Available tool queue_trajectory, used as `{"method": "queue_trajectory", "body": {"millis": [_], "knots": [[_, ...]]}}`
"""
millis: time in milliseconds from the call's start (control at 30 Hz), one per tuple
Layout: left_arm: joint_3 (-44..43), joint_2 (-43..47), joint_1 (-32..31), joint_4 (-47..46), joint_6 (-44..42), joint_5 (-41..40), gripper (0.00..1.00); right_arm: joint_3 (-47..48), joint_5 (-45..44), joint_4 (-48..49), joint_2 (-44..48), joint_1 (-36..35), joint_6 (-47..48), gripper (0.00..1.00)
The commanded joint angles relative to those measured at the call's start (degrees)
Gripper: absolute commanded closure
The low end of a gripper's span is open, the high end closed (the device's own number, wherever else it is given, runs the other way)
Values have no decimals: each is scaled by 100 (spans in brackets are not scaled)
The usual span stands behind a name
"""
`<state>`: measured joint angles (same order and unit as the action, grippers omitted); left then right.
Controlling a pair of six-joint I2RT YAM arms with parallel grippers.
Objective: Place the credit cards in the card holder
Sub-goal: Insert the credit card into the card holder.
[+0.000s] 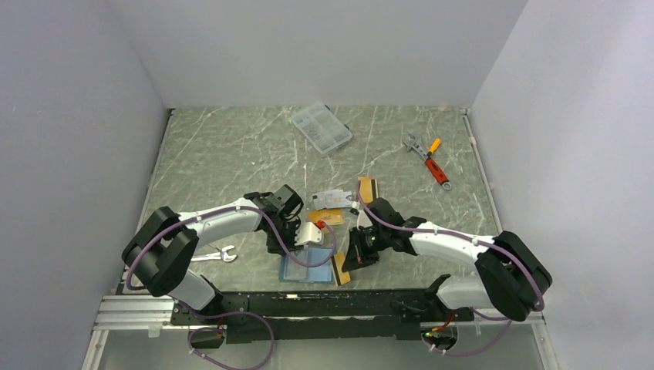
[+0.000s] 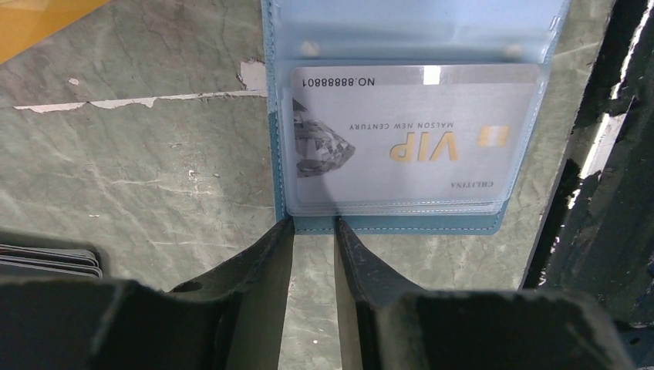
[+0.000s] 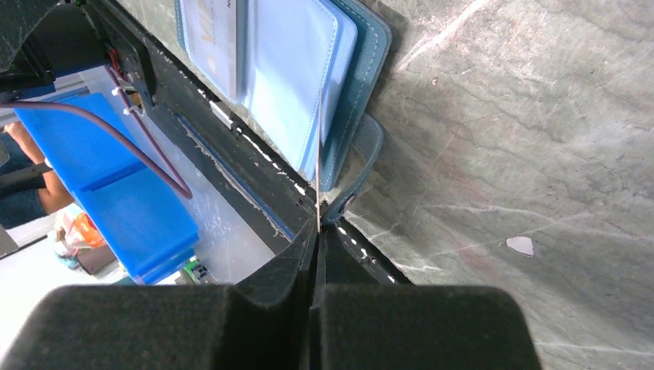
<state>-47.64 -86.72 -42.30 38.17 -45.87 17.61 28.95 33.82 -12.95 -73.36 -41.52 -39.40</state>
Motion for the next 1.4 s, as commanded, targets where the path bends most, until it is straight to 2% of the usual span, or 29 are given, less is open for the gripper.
{"method": "queue_trajectory", "body": {"millis": [0, 633, 1367], "knots": [[48, 39, -4, -124, -114, -131, 68, 51, 165, 226, -49, -26, 63, 100], [30, 23, -50, -134, -62, -192, 70, -109, 242, 404, -302, -23, 55, 100], [93, -61, -51, -175, -67, -383, 77, -267, 162, 161, 11, -19, 89, 100]]}}
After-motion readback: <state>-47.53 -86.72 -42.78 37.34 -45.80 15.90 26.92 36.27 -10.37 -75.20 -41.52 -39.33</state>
